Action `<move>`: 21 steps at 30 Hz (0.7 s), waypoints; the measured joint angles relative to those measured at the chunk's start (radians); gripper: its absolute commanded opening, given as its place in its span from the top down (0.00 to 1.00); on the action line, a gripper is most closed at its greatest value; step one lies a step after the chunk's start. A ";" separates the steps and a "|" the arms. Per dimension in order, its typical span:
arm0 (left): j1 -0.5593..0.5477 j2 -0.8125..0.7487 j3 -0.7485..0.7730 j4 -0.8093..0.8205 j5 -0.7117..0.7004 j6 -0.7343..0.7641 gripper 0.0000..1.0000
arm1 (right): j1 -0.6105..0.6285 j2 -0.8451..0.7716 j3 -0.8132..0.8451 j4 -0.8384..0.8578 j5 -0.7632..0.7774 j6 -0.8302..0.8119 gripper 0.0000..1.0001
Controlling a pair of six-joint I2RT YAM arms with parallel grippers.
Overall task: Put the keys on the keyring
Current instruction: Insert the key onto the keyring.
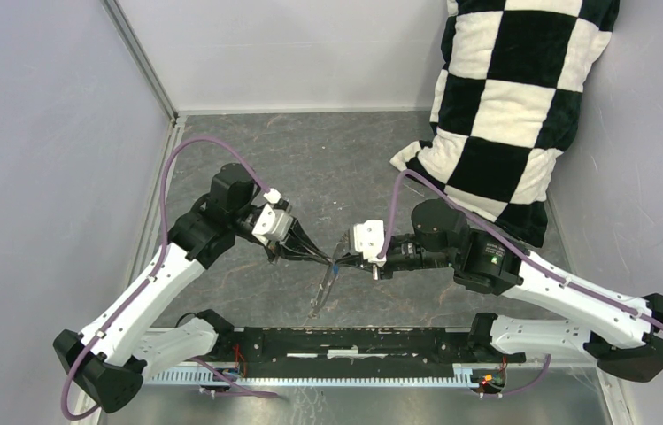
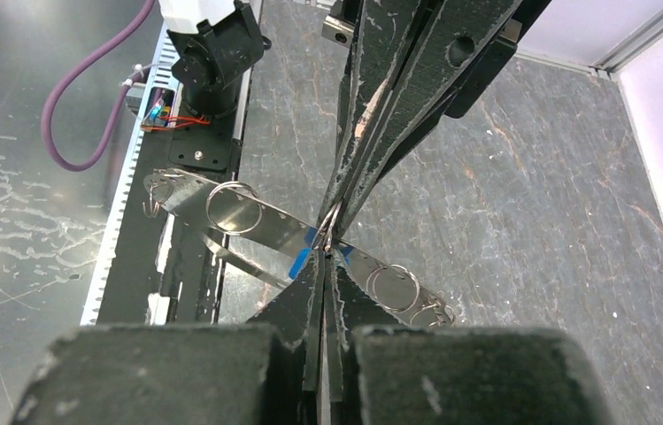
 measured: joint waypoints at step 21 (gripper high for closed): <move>-0.040 0.000 0.010 -0.142 -0.075 0.168 0.98 | 0.000 0.041 0.045 -0.097 -0.014 -0.063 0.99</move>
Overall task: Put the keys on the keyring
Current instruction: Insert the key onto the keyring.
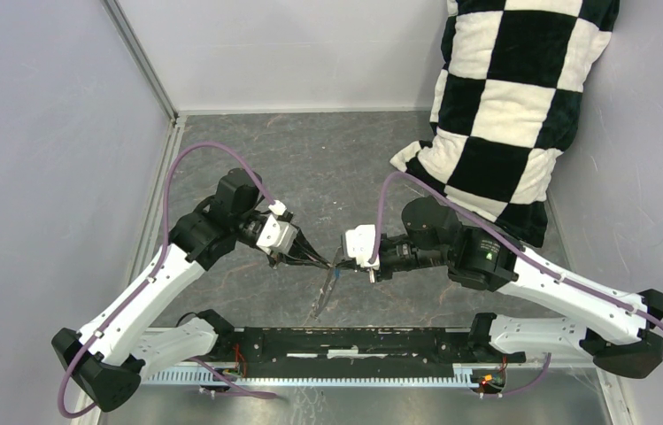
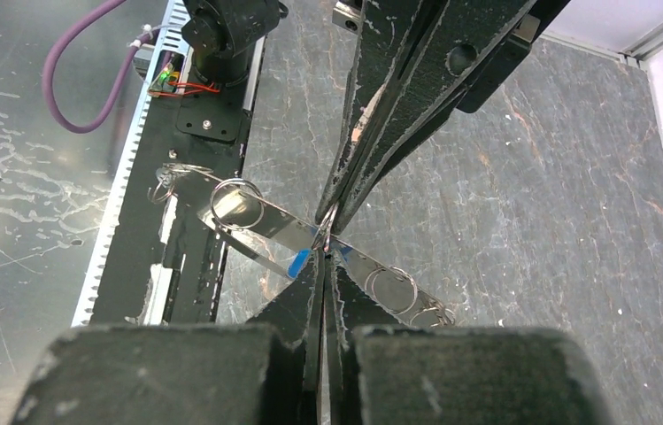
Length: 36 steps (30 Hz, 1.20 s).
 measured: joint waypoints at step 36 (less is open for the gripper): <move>-0.009 -0.005 0.000 0.022 -0.010 -0.049 0.98 | 0.000 -0.034 0.026 -0.005 0.063 -0.104 0.99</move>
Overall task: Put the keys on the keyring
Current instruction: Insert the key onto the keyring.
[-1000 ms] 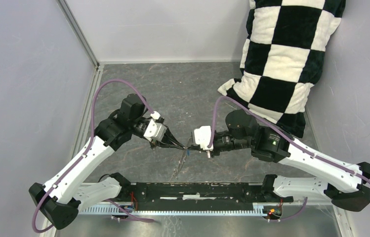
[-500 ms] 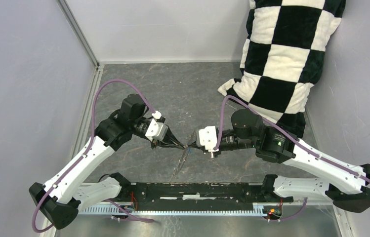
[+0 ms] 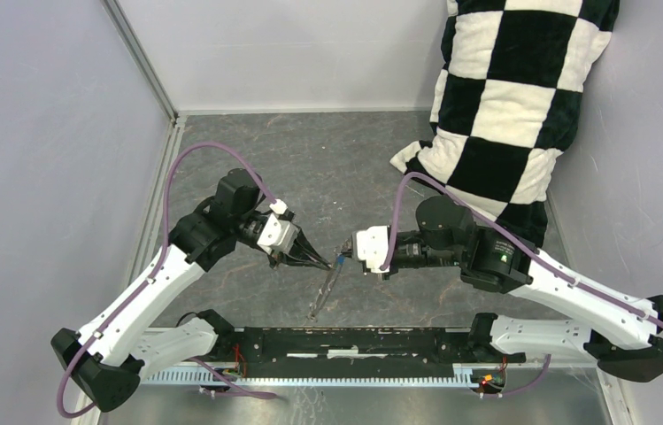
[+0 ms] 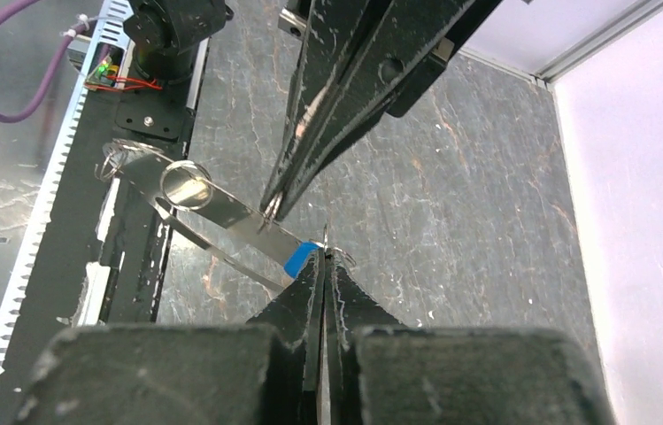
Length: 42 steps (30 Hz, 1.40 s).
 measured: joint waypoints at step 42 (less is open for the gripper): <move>-0.042 0.327 0.415 0.016 0.279 -0.140 0.98 | 0.004 -0.224 -0.086 0.047 0.031 -0.403 0.99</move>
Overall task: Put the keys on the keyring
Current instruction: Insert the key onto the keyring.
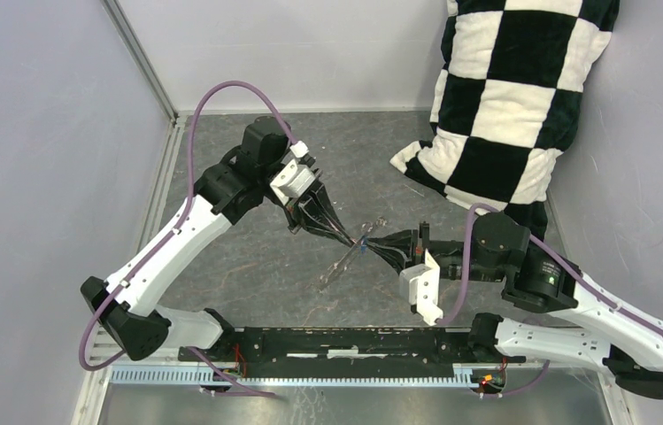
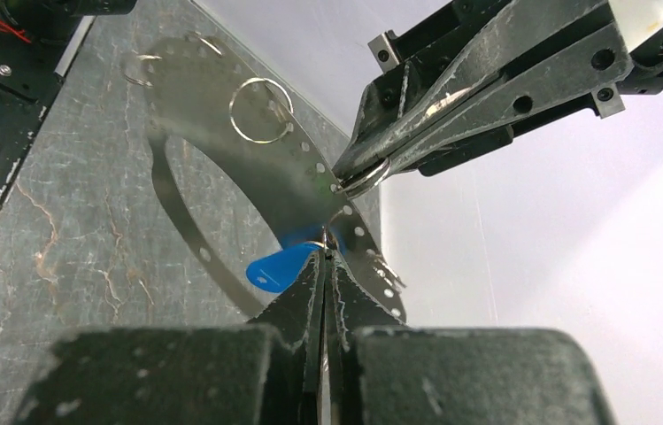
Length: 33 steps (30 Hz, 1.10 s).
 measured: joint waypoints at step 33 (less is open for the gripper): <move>-0.063 0.050 0.082 -0.008 0.002 -0.052 0.98 | 0.010 -0.096 -0.081 0.118 -0.041 -0.015 0.99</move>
